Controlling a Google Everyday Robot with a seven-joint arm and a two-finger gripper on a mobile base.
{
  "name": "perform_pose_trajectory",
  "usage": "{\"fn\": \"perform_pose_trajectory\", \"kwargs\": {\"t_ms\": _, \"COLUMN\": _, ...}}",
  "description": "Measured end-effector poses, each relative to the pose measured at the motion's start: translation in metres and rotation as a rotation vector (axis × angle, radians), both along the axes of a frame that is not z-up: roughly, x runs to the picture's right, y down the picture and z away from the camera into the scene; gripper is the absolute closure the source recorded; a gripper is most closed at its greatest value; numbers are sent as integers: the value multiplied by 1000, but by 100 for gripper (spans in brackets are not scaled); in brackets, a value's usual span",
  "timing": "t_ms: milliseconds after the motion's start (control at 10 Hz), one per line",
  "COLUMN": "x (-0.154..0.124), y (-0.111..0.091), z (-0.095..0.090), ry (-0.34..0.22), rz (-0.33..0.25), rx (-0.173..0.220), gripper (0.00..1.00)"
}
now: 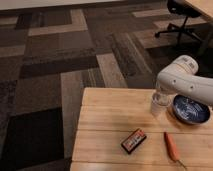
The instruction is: Place the white sponge in the ceramic cup
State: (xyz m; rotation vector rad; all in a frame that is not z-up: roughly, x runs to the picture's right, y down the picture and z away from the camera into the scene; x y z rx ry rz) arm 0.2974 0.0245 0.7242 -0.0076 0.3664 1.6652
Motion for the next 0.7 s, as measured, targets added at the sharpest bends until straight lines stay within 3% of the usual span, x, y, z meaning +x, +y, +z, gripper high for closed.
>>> {"fn": "perform_pose_trajectory", "kwargs": {"t_ms": 300, "x": 4, "y": -1, "z": 5, "ry": -13, "rz": 1, "rx": 31, "gripper": 100}}
{"fn": "perform_pose_trajectory", "kwargs": {"t_ms": 700, "x": 2, "y": 3, "z": 11, "ry": -17, "rz": -10, "rx": 31, "gripper": 100}}
